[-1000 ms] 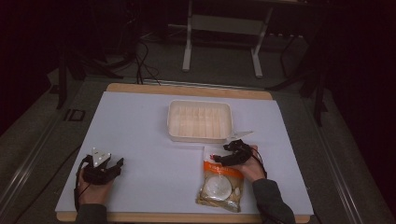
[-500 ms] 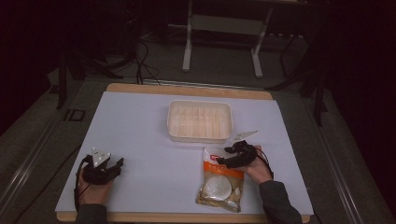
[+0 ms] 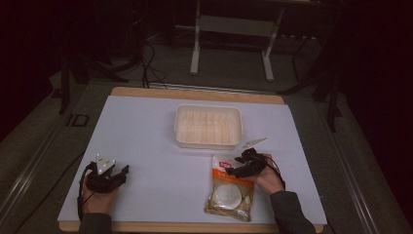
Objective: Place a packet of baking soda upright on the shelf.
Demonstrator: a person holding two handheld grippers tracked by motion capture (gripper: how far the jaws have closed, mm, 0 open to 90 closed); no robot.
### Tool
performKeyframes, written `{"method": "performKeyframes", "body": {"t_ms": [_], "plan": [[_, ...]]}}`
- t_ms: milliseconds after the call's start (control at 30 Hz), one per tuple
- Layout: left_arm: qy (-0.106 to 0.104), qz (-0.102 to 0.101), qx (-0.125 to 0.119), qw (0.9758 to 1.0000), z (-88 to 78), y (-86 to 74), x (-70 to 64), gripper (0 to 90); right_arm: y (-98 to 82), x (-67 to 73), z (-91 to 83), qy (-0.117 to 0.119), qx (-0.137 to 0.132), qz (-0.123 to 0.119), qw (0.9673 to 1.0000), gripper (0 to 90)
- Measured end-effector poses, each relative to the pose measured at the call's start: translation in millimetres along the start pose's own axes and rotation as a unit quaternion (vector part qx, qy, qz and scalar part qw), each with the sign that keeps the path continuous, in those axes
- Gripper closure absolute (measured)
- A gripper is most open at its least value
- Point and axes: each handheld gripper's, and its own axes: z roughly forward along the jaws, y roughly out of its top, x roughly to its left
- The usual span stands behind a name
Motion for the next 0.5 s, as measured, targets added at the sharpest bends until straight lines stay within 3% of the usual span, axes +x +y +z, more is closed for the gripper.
{"method": "performKeyframes", "body": {"t_ms": [133,333,500], "plan": [[0.000,0.000,0.000,1.0000,0.0,0.0,0.0,46.2,1.0,2.3,2.4,-0.009,0.013,-0.010,0.9998,39.5],[0.000,-0.001,0.001,1.0000,-0.1,0.1,0.1,45.7,3.0,-1.7,4.2,-0.028,0.031,-0.016,0.9990,57.6],[0.000,-0.001,0.002,1.0000,0.1,0.1,0.0,45.6,5.1,-2.5,4.8,-0.044,0.039,-0.028,0.9979,65.8]]}}
